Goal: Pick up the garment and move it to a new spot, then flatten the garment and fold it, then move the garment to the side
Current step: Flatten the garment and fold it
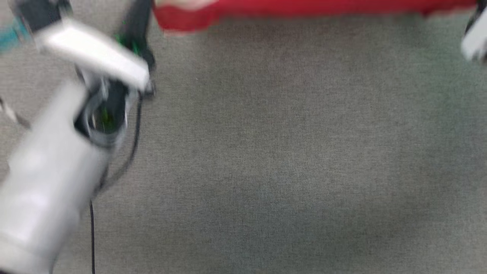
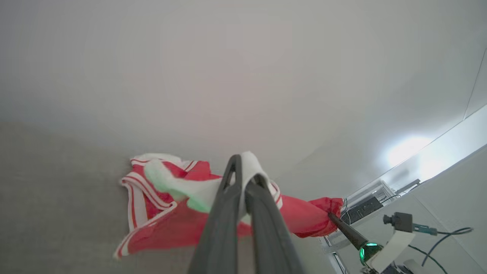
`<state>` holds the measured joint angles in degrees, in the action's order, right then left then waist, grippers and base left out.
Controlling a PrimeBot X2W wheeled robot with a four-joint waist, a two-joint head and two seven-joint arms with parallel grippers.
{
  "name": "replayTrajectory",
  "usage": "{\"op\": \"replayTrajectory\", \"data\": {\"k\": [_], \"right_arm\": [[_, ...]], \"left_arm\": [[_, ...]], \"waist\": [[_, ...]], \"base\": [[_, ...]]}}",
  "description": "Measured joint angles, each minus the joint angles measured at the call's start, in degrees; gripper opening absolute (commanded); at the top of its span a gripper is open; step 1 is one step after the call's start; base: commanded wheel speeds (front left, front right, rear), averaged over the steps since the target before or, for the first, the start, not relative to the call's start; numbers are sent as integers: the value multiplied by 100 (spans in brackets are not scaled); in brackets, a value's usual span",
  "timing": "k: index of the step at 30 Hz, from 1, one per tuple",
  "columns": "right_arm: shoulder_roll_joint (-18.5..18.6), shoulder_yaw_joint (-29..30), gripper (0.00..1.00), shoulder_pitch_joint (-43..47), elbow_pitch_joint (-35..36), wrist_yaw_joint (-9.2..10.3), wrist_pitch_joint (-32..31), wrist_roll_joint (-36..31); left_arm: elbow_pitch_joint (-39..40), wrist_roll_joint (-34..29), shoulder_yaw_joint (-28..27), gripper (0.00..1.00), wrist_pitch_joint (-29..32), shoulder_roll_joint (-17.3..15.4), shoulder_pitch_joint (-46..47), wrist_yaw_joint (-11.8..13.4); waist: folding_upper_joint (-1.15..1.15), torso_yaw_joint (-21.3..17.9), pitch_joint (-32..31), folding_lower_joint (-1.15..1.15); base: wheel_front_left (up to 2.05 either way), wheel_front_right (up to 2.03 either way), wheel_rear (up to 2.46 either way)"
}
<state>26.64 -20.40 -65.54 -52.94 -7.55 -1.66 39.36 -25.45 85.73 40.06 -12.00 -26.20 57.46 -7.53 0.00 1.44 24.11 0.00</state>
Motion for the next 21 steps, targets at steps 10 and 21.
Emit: {"op": "replayTrajectory", "data": {"k": [10,21], "right_arm": [[672,-307,0,2402,1414,0,-88,1077],[1384,557,0,5051,3170,-2,-463,1564]], "left_arm": [[1825,-96,66,0,-287,-615,-2526,3],[3504,-572,-450,0,-289,-847,-5219,3]], "waist": [[0,53,-536,0],[0,174,-1102,0]], "base": [[0,0,0],[0,0,0]]}}
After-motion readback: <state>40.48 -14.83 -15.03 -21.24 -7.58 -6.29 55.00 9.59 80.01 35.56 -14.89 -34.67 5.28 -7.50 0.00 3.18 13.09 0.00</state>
